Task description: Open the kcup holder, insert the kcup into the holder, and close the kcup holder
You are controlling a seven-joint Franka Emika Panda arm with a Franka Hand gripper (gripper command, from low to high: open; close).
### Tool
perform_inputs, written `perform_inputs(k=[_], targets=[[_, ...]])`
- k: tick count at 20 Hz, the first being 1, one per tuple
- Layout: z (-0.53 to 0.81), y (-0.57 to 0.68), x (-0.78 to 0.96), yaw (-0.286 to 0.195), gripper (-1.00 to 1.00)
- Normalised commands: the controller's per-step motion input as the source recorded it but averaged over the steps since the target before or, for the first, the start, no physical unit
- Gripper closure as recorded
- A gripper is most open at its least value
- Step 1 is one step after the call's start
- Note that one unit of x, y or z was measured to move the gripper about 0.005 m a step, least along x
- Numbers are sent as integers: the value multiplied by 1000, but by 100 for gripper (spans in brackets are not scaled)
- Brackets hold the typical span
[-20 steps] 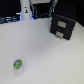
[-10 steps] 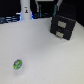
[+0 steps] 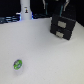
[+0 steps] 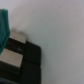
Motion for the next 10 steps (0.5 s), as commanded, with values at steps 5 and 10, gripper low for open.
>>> perform_inputs(k=[5,10], targets=[[-112,650,-349,-169,-100],[-138,705,-350,-143,-100]])
